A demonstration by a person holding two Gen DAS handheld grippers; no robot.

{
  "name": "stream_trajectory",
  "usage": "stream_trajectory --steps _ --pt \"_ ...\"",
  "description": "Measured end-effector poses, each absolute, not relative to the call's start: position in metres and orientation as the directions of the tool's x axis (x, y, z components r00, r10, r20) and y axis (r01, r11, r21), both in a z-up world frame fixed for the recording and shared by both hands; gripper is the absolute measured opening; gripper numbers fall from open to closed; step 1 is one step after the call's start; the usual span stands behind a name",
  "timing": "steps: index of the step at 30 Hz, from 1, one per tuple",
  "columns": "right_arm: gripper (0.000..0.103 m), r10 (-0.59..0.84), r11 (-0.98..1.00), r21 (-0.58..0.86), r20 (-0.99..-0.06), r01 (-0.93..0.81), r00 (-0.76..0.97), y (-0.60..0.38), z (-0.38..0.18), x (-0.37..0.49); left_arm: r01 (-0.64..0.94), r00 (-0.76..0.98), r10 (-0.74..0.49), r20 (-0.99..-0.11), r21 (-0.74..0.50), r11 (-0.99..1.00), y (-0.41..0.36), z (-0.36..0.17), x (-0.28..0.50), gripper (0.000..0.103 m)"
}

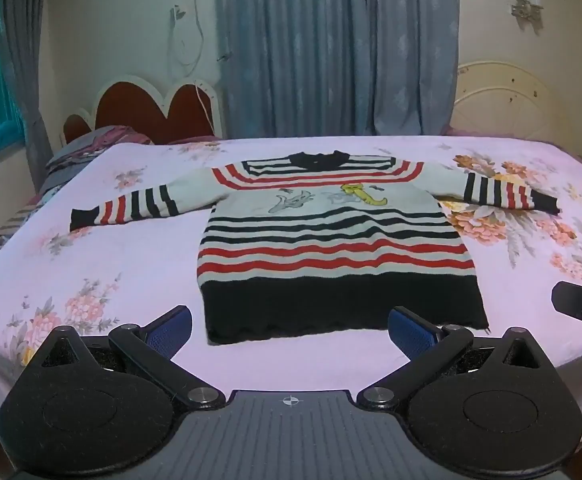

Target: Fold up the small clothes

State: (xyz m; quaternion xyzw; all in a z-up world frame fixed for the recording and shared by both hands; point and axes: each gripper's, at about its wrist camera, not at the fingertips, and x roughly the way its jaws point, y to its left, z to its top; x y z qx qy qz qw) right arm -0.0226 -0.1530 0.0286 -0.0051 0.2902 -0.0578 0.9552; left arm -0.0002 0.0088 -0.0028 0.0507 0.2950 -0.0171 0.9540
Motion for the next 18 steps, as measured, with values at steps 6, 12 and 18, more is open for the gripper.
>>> stream_trajectory --steps 6,12,18 --pt "0.102 -0.117 0.993 -0.043 -0.538 0.112 0.835 -0.1444 0.0336 -0.0254 0.057 0.823 0.003 -0.568 0.087 0.995 0.0091 -0.0044 0.0024 0.103" --pt "0.102 -0.112 0.993 -0.042 -0.544 0.106 0.832 -0.1438 0.0324 -0.0239 0.056 0.824 0.005 -0.567 0.091 0.994 0.0107 -0.0053 0.0028 0.103" --pt "0.102 -0.107 0.994 -0.041 -0.544 0.101 0.833 -0.1444 0.0305 -0.0207 0.05 0.824 0.01 -0.567 0.091 0.995 0.0119 -0.0046 0.0037 0.103"
